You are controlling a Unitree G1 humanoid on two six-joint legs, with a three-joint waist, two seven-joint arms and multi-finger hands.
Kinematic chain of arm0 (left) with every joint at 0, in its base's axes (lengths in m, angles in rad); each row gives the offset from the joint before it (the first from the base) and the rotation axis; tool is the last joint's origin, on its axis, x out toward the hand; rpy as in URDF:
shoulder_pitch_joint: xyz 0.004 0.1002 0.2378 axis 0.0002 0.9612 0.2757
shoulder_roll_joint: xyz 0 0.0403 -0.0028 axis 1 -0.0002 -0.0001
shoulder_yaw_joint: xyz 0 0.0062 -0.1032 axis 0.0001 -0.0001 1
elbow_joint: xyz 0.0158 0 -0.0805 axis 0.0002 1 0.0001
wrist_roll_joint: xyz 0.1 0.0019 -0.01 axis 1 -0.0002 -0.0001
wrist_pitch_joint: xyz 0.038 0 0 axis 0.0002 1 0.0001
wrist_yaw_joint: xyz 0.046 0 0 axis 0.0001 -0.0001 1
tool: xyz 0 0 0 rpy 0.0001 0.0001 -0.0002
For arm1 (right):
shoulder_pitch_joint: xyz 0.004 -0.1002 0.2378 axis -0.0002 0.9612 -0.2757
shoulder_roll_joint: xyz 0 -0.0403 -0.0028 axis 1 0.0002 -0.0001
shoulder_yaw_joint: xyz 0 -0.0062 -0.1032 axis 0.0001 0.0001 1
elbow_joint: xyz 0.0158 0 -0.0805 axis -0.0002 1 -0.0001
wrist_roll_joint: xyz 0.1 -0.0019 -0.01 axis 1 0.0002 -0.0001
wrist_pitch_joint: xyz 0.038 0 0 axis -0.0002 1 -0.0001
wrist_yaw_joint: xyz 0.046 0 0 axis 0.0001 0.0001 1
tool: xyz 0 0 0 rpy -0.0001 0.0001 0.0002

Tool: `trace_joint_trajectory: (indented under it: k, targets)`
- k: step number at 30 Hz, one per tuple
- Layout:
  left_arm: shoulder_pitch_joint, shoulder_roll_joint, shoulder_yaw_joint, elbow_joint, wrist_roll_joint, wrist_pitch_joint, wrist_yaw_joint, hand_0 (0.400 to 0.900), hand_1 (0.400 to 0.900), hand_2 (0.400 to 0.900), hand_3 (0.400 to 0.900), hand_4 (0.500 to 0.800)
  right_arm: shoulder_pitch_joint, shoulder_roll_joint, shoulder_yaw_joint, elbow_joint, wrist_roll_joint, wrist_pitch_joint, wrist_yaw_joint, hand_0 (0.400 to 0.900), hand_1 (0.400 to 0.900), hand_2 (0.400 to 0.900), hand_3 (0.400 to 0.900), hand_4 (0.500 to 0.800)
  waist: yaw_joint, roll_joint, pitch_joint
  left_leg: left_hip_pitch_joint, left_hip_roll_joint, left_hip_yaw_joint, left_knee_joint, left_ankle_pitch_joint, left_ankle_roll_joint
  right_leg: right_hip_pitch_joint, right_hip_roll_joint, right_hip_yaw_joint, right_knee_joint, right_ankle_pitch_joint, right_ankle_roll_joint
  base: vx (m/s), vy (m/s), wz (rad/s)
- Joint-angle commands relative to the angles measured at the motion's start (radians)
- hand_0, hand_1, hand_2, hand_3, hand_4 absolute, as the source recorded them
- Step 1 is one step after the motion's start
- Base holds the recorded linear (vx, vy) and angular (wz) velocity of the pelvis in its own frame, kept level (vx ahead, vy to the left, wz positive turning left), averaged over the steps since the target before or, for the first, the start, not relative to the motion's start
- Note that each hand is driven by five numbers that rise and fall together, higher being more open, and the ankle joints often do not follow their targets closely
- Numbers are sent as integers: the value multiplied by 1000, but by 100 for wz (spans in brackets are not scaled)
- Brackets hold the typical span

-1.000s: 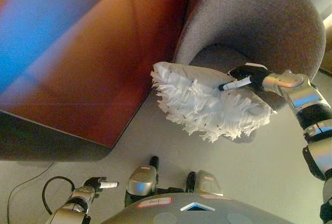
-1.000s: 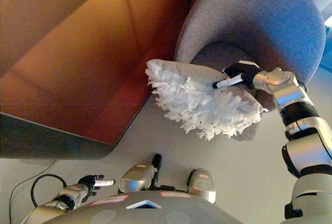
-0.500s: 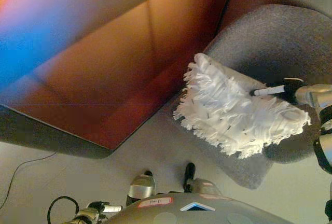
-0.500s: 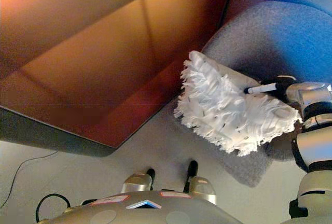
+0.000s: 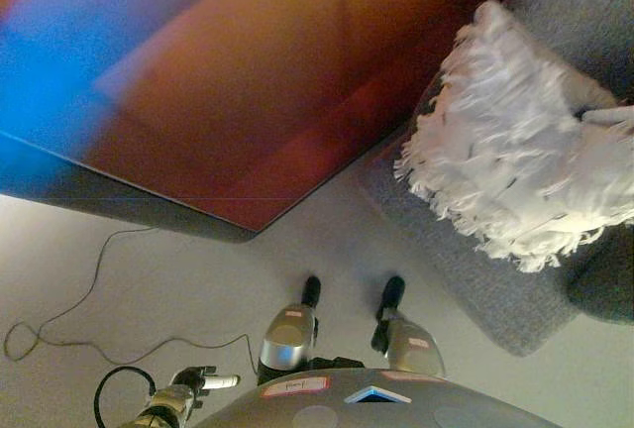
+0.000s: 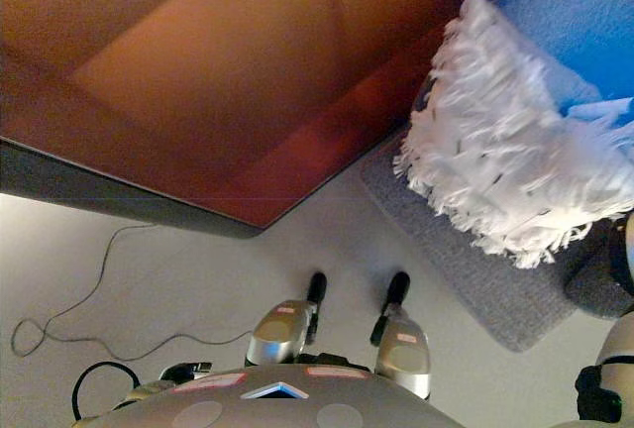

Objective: Pick up the pillow and put it on the sofa.

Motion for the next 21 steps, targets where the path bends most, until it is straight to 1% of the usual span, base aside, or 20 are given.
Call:
trace_joint_trajectory:
  k: [1,2,3,4,7,9,12,17,21]
  targets:
    - [8,98,-48,8,-39,13,2,900,900,900,900,800,-126,-92,58,4,-68,-10,-25,900,900,900,900,800,-11,-20,-31,-8,52,19,12,120,-41,-8,-41,54,178,-190,19,67,41,-6]
    - [8,101,-55,-2,-47,19,0,900,900,900,900,800,-122,-100,60,7,-70,-13,-19,900,900,900,900,800,-13,-14,-29,-10,50,18,20,122,-41,-9,-40,55,186,-195,17,67,19,-3]
    - [13,102,-60,-8,-49,13,0,900,900,900,900,800,-119,-111,57,9,-74,-15,-20,900,900,900,900,800,-12,-10,-26,-12,48,16,26,121,-41,-8,-40,55,190,-199,15,43,-7,3]
    - [23,100,-62,-8,-45,-6,4,900,900,900,900,800,-115,-123,48,14,-73,-18,-22,900,900,900,900,800,-7,-7,-22,-15,44,13,31,119,-40,-7,-42,53,193,-201,15,-8,-55,8]
    - [63,80,-56,12,-15,-90,51,900,900,900,900,800,-74,-142,5,22,-48,-37,-66,900,900,900,900,800,7,-9,-4,-27,42,2,34,117,-40,-14,-43,42,199,-203,11,-60,-108,9]
    - [76,68,-55,17,-7,-113,72,900,900,900,900,800,-54,-146,-9,19,-49,-47,-102,900,900,900,900,800,10,-12,3,-29,43,0,35,119,-42,-14,-43,39,198,-201,10,-44,-65,1]
    - [90,60,-47,20,0,-130,94,900,900,900,900,800,-40,-155,-20,14,-45,-62,-135,900,900,900,900,800,7,-21,6,-25,46,5,39,114,-43,-8,-41,42,195,-202,10,3,-22,-7]
    - [95,63,-43,8,6,-123,92,900,900,900,900,800,-21,-171,-35,0,-59,-62,-189,900,900,900,900,800,1,-42,-4,-16,47,11,51,101,-40,13,-38,50,193,-206,12,38,-16,-7]
    - [93,71,-53,2,9,-116,87,900,900,900,900,800,-8,-190,-40,3,-77,-60,-182,900,900,900,900,800,-6,-70,-20,-3,42,23,56,78,-33,37,-39,61,179,-201,18,28,-9,-8]
